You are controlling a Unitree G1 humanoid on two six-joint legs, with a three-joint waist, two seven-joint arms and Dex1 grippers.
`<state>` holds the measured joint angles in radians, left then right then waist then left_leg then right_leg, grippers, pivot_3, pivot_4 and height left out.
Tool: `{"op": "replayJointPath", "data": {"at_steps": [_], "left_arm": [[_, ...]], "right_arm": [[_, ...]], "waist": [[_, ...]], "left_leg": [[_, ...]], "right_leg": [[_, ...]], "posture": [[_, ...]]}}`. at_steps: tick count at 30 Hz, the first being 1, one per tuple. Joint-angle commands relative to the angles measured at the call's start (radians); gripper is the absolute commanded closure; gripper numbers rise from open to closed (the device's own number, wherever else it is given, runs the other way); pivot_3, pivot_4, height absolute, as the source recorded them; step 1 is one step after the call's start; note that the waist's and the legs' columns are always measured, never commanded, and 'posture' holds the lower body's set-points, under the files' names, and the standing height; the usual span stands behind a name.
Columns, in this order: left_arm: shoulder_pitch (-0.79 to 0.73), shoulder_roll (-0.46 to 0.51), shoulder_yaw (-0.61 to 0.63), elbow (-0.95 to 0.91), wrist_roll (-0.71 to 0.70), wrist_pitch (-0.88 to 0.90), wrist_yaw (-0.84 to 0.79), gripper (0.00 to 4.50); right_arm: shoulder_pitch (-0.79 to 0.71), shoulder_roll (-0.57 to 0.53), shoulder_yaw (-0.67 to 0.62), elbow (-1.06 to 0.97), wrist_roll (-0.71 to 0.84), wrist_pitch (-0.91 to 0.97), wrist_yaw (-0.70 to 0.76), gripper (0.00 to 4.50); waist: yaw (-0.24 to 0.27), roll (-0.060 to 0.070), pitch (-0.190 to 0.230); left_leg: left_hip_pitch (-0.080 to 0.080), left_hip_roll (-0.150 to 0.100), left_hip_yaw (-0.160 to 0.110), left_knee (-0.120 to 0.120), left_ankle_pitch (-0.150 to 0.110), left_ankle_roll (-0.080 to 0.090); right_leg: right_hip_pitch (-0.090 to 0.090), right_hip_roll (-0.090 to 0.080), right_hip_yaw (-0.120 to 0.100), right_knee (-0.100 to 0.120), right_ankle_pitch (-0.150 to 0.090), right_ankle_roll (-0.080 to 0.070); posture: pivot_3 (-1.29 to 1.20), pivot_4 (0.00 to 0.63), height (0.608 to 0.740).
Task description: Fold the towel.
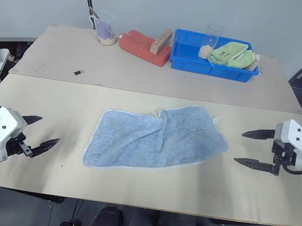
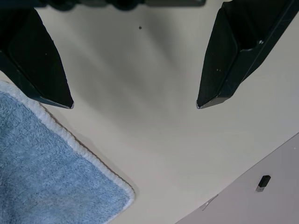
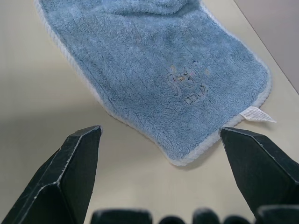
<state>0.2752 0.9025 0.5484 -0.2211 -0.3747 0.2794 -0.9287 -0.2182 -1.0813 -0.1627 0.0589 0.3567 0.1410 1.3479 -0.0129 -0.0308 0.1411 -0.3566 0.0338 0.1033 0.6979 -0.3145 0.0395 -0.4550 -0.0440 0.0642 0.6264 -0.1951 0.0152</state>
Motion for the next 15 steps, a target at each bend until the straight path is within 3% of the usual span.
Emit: {"op": "replayJointPath", "data": {"at_steps": [1, 8, 15], "left_arm": [[-0.026, 0.005, 0.034, -0.008, -0.016, 0.019, 0.011, 0.0], [-0.077, -0.008, 0.071, 0.006, -0.107, 0.062, -0.022, 0.0], [-0.03, -0.015, 0.071, -0.008, -0.065, 0.015, -0.025, 0.0]], "right_arm": [[-0.019, 0.001, -0.007, -0.023, -0.001, 0.0, -0.01, 0.05], [-0.023, 0.007, 0.0, -0.045, -0.002, 0.019, -0.036, 0.05], [-0.034, 0.017, 0.013, -0.057, 0.003, 0.033, -0.055, 0.05]], "waist": [[0.0, 0.0, 0.0], [0.0, 0.0, 0.0], [-0.002, 0.0, 0.0]], "left_leg": [[0.0, 0.0, 0.0, 0.0, 0.0, 0.0], [0.001, 0.0, 0.004, -0.001, 0.0, 0.0], [0.002, 0.0, 0.006, -0.002, 0.0, 0.0]], "right_leg": [[0.0, 0.0, 0.0, 0.0, 0.0, 0.0], [0.0, 0.0, 0.0, 0.0, 0.0, 0.0], [0.0, 0.0, 0.001, 0.0, 0.0, 0.0]], "posture": [[0.0, 0.15, 0.717], [0.0, 0.15, 0.717], [0.0, 0.15, 0.717]]}}
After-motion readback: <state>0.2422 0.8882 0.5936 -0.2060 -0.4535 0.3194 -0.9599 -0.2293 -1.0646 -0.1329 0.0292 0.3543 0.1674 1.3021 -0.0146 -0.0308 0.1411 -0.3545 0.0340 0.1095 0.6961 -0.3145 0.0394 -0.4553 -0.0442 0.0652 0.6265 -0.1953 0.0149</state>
